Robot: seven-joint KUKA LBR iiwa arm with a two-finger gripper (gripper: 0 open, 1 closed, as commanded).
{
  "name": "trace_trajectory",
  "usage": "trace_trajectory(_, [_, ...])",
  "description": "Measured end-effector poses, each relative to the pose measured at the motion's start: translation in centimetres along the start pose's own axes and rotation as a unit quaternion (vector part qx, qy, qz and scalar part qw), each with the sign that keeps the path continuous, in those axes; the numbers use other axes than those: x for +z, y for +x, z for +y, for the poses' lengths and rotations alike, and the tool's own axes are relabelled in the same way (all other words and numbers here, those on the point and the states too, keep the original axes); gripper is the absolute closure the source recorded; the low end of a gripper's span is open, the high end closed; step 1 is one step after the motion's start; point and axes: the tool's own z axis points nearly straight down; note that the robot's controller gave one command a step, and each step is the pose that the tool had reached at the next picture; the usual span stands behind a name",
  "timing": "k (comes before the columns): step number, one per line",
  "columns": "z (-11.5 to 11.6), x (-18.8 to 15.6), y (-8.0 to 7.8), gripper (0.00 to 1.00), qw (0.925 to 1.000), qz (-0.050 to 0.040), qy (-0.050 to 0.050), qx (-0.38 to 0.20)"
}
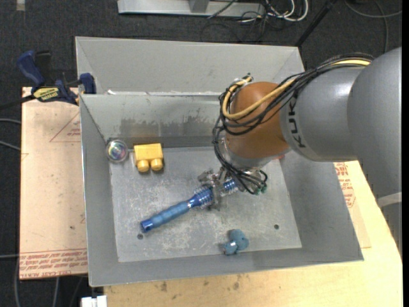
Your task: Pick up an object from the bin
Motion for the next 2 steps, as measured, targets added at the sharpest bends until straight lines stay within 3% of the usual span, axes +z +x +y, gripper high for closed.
trace_trajectory(1, [0.0,-7.4,-0.3,1.0,1.0,-0.004,0.002,0.001])
trace_trajectory(2, [0.0,-10.7,-0.4,1.0,1.0,-0.0022,0.002,0.002])
